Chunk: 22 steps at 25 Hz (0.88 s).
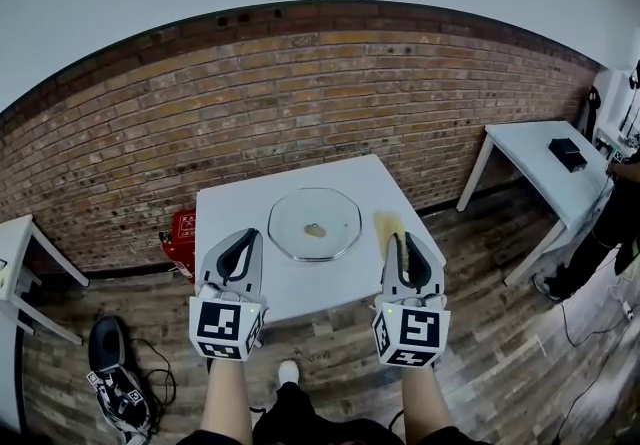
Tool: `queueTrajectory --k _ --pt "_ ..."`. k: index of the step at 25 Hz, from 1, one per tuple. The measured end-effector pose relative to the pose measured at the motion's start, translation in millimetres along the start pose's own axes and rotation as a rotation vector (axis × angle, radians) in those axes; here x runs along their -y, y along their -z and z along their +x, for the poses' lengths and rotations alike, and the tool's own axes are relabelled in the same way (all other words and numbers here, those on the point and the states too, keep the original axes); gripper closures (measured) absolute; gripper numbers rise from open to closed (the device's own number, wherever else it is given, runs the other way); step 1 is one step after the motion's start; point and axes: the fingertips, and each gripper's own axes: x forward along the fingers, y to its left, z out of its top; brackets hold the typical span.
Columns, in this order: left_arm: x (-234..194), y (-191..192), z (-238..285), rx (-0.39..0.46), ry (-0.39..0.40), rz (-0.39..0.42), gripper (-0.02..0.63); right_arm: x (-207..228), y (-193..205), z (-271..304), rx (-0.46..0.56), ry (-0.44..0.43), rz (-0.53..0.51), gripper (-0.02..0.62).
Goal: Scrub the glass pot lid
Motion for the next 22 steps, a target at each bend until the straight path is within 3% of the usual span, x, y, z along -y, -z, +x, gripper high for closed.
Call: queueTrajectory --k 12,22 --pt "-68.6 39.4 92.0 -0.029 0.048 -0.045 0.591 -9.8 16.0 98.8 -0.032 0.064 -0.033 0.538" --pt "-130.6 65.0 146.4 -0.025 0.104 -0.074 0.592 -46.5 20.3 170.0 -0.042 0.118 -0.054 0.538"
